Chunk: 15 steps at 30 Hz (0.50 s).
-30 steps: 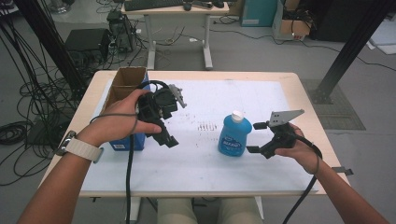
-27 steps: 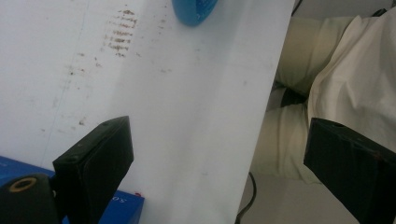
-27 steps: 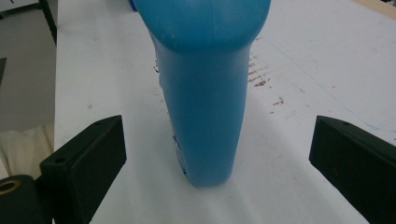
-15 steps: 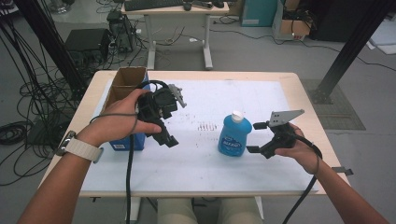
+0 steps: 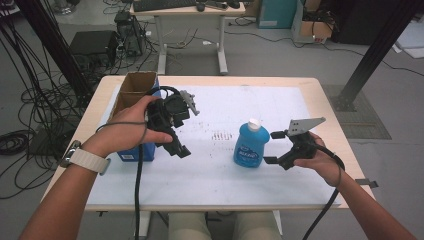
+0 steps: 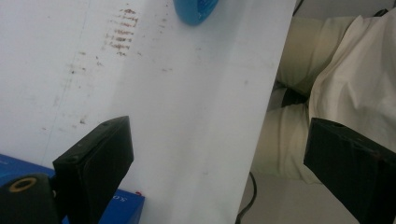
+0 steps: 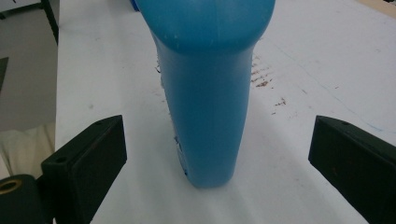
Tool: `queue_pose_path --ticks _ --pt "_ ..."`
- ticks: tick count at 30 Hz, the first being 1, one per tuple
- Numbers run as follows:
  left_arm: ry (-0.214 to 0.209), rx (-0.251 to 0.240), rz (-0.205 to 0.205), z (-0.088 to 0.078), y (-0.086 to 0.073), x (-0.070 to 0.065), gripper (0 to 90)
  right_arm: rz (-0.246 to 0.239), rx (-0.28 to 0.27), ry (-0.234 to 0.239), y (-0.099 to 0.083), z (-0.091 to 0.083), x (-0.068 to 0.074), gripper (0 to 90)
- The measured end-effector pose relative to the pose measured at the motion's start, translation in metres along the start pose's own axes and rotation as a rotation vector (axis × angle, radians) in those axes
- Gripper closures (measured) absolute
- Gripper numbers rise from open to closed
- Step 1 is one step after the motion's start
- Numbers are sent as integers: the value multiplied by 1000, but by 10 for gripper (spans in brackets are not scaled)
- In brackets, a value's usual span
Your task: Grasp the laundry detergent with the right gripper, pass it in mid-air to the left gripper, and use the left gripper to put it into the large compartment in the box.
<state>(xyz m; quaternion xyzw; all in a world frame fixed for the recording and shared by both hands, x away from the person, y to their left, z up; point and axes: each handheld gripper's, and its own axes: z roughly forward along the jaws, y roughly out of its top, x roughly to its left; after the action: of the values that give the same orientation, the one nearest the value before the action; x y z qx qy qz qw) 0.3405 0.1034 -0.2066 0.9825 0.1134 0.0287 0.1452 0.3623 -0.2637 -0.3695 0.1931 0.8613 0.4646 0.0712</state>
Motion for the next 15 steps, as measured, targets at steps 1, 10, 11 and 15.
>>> queue_pose_path --ticks 1,10,11,15 --pt "0 1 1 0 0 0 86 0 -1 0 0 0 0 42" --pt "1 -1 -1 0 0 0 85 1 -2 1 0 0 0 42" --pt "-1 0 0 0 0 0 85 1 -2 1 0 0 0 42" --pt "0 -1 -2 0 -1 0 86 1 -3 0 0 0 0 42"
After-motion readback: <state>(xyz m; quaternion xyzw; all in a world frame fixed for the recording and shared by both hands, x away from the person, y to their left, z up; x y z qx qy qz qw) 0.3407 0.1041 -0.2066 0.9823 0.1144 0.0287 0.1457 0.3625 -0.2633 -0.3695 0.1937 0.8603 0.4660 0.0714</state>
